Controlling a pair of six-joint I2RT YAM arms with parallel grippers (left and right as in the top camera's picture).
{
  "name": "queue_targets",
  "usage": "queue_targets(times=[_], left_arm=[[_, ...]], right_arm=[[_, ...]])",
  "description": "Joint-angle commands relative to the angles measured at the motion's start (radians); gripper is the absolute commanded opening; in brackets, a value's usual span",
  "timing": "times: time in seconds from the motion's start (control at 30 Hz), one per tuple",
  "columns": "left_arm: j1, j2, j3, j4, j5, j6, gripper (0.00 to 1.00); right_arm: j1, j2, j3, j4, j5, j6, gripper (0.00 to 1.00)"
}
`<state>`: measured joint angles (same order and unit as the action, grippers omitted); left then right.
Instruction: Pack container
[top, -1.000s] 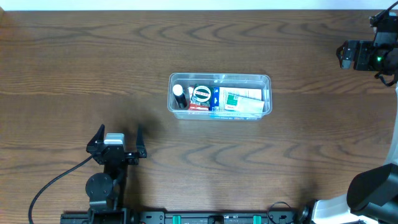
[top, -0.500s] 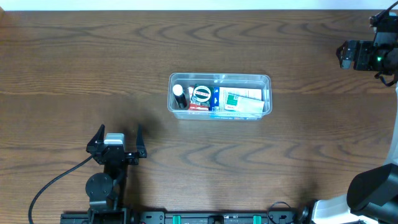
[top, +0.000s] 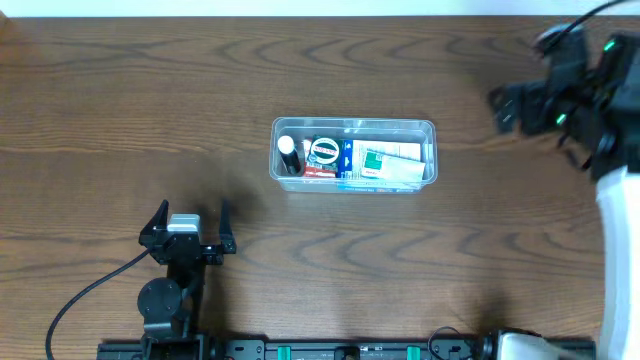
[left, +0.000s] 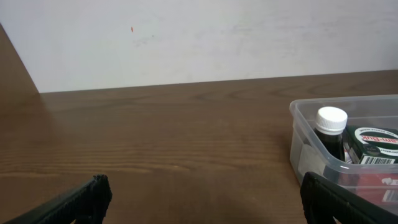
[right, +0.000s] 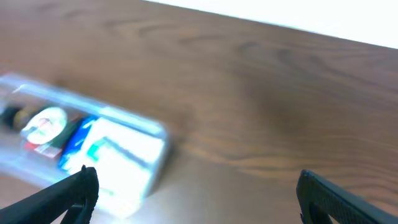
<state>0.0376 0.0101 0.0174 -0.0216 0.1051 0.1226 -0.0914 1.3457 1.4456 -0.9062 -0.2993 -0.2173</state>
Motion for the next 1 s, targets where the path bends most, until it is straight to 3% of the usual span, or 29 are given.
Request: queue_targets(times=[0.0, 0.37, 0.67, 0.97], left_arm=[[0.004, -0.005, -0.013, -0.039, 0.018, -0.016, 0.98], [0.004, -0.005, -0.013, -0.039, 0.018, -0.016, 0.98], [0.004, -0.005, -0.013, -0.039, 0.018, -0.016, 0.98], [0.004, -0.005, -0.013, -0.039, 0.018, -0.016, 0.98]], right_arm=[[0.072, -0.117, -0.131, -0.003, 0.000, 0.006, 0.99], [0.131, -0.624, -0.602, 0.079, 0.034, -0.019, 0.99], [0.131, -1.106, -0.982, 0.575, 0.003, -0.011, 0.99], [0.130, -1.281, -1.235, 0.810, 0.018, 0.029, 0.99]])
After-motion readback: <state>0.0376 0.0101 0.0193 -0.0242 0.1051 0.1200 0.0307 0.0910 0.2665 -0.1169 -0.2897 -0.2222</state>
